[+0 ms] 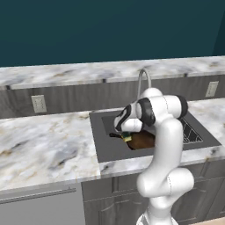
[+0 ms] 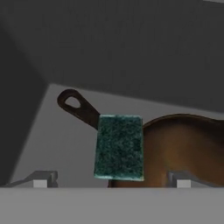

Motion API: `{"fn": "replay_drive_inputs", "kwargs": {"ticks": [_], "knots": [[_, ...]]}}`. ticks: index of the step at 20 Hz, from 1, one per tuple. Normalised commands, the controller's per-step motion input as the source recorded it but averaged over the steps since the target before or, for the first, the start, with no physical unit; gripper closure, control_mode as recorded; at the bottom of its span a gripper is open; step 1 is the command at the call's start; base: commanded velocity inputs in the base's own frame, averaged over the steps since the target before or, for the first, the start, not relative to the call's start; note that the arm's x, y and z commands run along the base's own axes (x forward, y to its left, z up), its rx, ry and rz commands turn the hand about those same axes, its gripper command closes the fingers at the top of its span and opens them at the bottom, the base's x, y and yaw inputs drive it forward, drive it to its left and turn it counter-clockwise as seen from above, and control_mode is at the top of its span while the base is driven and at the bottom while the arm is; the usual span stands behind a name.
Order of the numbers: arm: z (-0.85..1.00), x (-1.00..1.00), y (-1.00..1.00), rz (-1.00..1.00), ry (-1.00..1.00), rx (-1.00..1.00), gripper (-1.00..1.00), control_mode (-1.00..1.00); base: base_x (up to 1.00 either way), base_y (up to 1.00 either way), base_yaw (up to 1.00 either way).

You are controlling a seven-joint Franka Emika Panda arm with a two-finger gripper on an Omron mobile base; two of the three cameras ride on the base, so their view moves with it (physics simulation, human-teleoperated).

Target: Pick the pan and sponge and place them into the sink. Then turn on the water.

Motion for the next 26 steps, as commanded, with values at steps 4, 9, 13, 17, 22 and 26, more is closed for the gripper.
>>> {"fn": "replay_drive_inputs", "kwargs": {"ticks": [4, 9, 13, 17, 22, 26], "knots": [[0.36, -0.29, 0.0, 0.0, -0.06, 0.0, -1.0, -1.0, 0.0, 0.0, 0.0], [0.4, -0.28, 0.0, 0.0, -0.05, 0.0, -1.0, -1.0, 0.0, 0.0, 0.0], [0.31, -0.35, 0.0, 0.0, -0.03, 0.0, -1.0, -1.0, 0.0, 0.0, 0.0], [0.21, -0.44, 0.0, 0.0, -0.03, 0.0, -1.0, -1.0, 0.0, 0.0, 0.0], [0.14, -0.54, 0.0, 0.0, -0.07, 0.0, -1.0, -1.0, 0.0, 0.0, 0.0], [0.19, -0.46, -0.09, 0.0, -0.1, 0.0, -1.0, -1.0, 0.0, 0.0, 0.0]]}}
